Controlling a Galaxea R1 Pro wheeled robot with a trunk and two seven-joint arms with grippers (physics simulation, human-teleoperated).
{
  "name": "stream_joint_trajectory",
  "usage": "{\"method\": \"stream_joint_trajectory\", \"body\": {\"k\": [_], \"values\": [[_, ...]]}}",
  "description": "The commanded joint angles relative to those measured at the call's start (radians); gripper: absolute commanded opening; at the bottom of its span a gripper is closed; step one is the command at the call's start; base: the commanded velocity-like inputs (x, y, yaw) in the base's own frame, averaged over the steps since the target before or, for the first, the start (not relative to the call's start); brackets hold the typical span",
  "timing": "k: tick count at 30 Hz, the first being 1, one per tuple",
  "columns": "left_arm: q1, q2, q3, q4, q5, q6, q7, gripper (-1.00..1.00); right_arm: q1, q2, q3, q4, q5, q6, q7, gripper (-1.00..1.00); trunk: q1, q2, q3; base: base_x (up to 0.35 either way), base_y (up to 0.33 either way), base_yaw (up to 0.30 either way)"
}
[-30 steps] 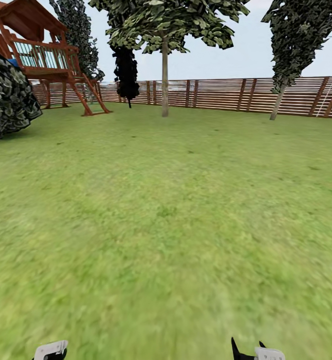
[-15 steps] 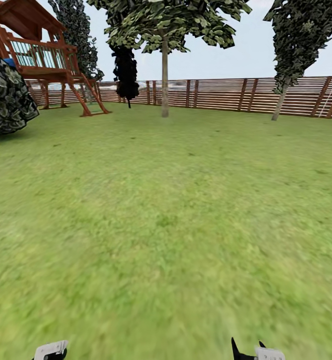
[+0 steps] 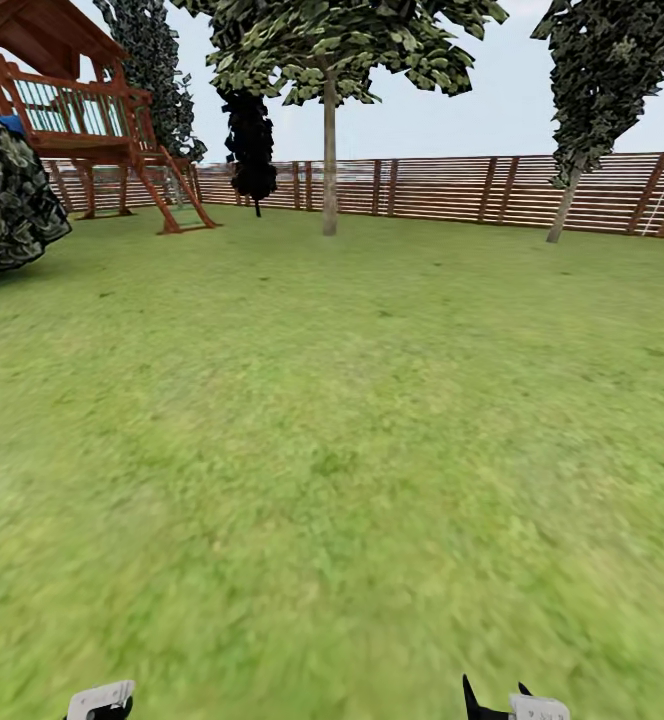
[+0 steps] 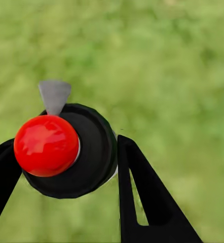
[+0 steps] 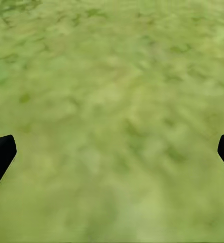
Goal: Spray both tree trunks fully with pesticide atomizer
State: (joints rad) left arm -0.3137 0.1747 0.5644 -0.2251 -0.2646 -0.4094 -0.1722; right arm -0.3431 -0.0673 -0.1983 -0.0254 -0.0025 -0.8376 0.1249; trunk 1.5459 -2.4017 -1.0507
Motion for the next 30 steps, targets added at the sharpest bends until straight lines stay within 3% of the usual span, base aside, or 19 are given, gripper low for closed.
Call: {"method": "stream_joint_trajectory", "body": {"k": [1, 30], "values": [[-0.001, 0.000, 0.009, 0.001, -0.007, -0.003, -0.006, -1.00, -0.001, 0.000, -0.009, 0.001, -0.001, -0.003, 0.010, 1.00, 0.000, 0.000, -0.001, 0.340, 0.000, 0.000], [-0.001, -0.003, 0.008, 0.001, -0.007, -0.003, -0.006, -1.00, -0.001, 0.000, -0.009, 0.001, -0.001, -0.003, 0.009, 1.00, 0.000, 0.000, -0.001, 0.339, 0.000, 0.000]]}}
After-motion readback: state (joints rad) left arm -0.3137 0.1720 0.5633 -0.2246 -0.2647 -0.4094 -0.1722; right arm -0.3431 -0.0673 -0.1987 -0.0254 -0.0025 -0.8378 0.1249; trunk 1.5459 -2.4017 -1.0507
